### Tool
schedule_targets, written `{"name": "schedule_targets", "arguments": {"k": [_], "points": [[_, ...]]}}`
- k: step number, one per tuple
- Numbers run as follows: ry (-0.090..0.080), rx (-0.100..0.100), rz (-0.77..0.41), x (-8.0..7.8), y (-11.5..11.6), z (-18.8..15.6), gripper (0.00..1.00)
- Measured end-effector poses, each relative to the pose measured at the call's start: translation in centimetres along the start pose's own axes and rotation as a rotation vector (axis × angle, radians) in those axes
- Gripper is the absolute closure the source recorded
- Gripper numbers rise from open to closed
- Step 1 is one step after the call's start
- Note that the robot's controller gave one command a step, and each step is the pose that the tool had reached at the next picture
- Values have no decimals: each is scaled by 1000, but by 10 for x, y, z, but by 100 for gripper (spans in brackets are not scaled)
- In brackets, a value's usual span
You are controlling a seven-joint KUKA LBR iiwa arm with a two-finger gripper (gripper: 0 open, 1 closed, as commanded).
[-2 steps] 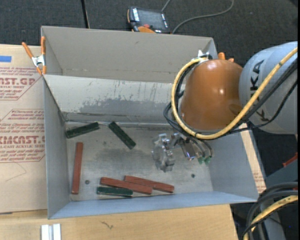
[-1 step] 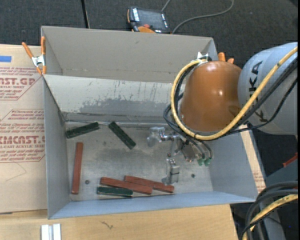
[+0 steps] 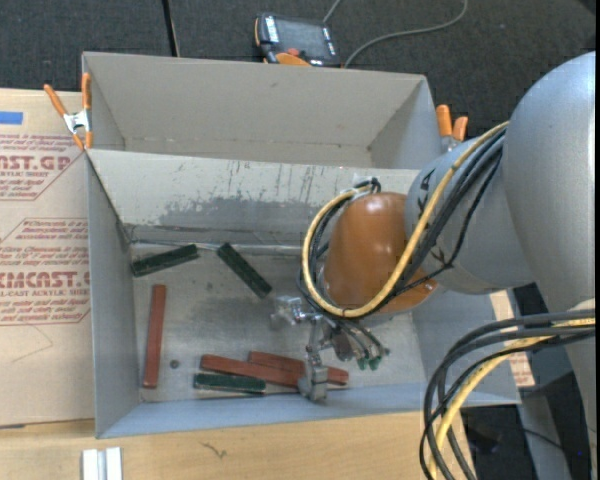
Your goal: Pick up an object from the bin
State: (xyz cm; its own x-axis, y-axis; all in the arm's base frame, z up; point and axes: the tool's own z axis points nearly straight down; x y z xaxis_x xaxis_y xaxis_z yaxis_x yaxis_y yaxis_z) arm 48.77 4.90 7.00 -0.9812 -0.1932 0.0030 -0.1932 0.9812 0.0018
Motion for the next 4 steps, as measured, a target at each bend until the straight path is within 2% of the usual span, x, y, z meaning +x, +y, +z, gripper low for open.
{"name": "schedule_targets", "arguments": {"k": [1, 2, 3, 4], "points": [[-16, 4, -87, 1, 19, -3, 0], [-11, 1, 41, -6, 50, -1, 0], [-8, 2, 41, -6, 50, -2, 100], [-14, 1, -77, -37, 86, -146, 100]]}}
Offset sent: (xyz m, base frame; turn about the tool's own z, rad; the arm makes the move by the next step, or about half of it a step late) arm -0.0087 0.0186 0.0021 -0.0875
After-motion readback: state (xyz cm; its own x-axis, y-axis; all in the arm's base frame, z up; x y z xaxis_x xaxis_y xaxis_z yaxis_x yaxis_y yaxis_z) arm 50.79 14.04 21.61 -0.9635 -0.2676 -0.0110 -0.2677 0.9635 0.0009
